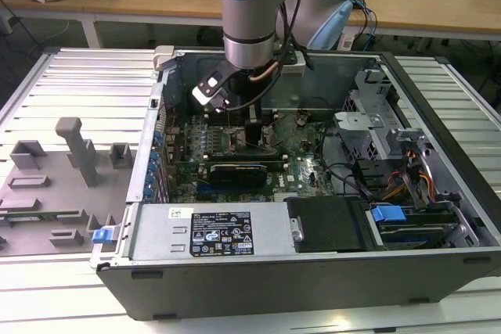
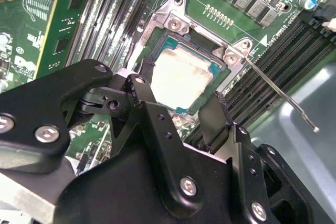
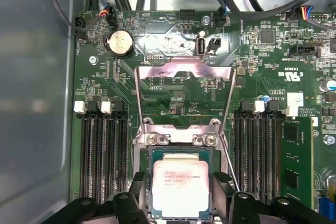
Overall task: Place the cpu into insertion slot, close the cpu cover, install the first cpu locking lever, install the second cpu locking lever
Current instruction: 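Place the cpu into insertion slot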
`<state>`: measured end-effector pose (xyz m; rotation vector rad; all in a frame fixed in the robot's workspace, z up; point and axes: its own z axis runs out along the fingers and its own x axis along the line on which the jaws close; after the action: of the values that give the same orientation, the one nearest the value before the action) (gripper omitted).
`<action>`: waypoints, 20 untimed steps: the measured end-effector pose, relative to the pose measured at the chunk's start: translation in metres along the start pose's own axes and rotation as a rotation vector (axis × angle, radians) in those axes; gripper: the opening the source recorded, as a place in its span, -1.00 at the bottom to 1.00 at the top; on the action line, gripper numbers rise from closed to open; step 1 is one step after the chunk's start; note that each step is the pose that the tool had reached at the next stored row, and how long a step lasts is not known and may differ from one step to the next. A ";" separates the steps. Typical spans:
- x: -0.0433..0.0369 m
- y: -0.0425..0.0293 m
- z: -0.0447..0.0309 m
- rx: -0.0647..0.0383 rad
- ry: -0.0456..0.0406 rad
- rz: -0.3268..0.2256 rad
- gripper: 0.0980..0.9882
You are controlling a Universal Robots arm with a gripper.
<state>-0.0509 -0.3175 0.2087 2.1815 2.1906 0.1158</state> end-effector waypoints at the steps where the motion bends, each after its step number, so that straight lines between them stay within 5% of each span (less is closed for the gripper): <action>1: 0.0000 0.0001 -0.0013 0.000 0.0001 0.000 0.16; 5: 0.0002 0.0008 -0.0089 0.000 0.0000 0.000 0.16; 11: 0.0002 0.0008 -0.0093 0.000 0.0000 0.000 0.13; 20: 0.0002 0.0008 -0.0093 0.000 -0.0001 0.000 -0.84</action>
<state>-0.0509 -0.3175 0.2181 2.1814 2.1906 0.1157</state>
